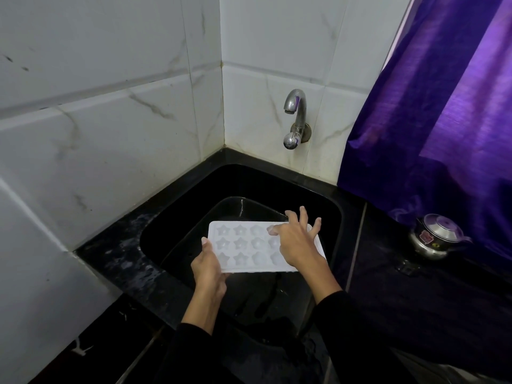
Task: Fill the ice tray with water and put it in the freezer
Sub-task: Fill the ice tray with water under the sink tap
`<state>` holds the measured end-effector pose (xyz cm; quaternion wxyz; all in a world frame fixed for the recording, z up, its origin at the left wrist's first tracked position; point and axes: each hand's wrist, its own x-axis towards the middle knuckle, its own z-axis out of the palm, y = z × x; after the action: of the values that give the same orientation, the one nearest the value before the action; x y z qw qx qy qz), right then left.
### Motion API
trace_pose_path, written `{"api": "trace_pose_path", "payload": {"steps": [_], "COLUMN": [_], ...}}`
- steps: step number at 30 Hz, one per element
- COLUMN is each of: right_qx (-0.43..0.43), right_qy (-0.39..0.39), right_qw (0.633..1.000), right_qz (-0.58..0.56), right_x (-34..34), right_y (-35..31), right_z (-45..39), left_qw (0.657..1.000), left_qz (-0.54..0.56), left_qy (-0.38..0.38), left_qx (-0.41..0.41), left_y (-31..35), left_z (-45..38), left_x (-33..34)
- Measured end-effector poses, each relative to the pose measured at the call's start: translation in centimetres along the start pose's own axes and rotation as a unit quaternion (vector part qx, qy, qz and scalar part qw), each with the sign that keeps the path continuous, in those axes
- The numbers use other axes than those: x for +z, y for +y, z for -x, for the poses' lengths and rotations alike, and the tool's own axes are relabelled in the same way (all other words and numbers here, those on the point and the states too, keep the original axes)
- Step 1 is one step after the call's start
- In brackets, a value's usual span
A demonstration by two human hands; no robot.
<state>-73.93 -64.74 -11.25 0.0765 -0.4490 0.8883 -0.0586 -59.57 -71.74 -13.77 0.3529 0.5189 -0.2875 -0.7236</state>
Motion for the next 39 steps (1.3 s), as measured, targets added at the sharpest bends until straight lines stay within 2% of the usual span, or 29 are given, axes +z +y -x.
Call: {"api": "trace_pose_path", "payload": {"steps": [17,25,28,31,39], "right_qx": [0.017,-0.001,0.002,-0.019,-0.072], "right_qy": [-0.010,-0.012,0.004,0.023,-0.016], "right_qw": [1.000,1.000,1.000,0.999,0.997], "right_qz": [0.000,-0.015,-0.027,-0.045,0.010], "right_x": [-0.7,-0.5,-0.7,-0.7,-0.9], "right_y": [-0.1,-0.2,-0.6,-1.2,-2.5], "right_z": [0.0,0.3,0.3,0.3,0.3], "left_qw": [1.000,1.000,1.000,1.000,1.000], "left_qz": [-0.002,-0.005,-0.001,0.002,-0.007], "left_qy": [-0.003,0.009,0.010,0.012,0.012], "left_qx": [-0.001,-0.001,-0.004,-0.002,0.005], "left_y": [0.0,-0.1,-0.2,-0.2,-0.4], "left_z": [0.1,-0.1,-0.1,0.0,0.4], "left_x": [0.2,-0.2,-0.3,-0.3,-0.1]}}
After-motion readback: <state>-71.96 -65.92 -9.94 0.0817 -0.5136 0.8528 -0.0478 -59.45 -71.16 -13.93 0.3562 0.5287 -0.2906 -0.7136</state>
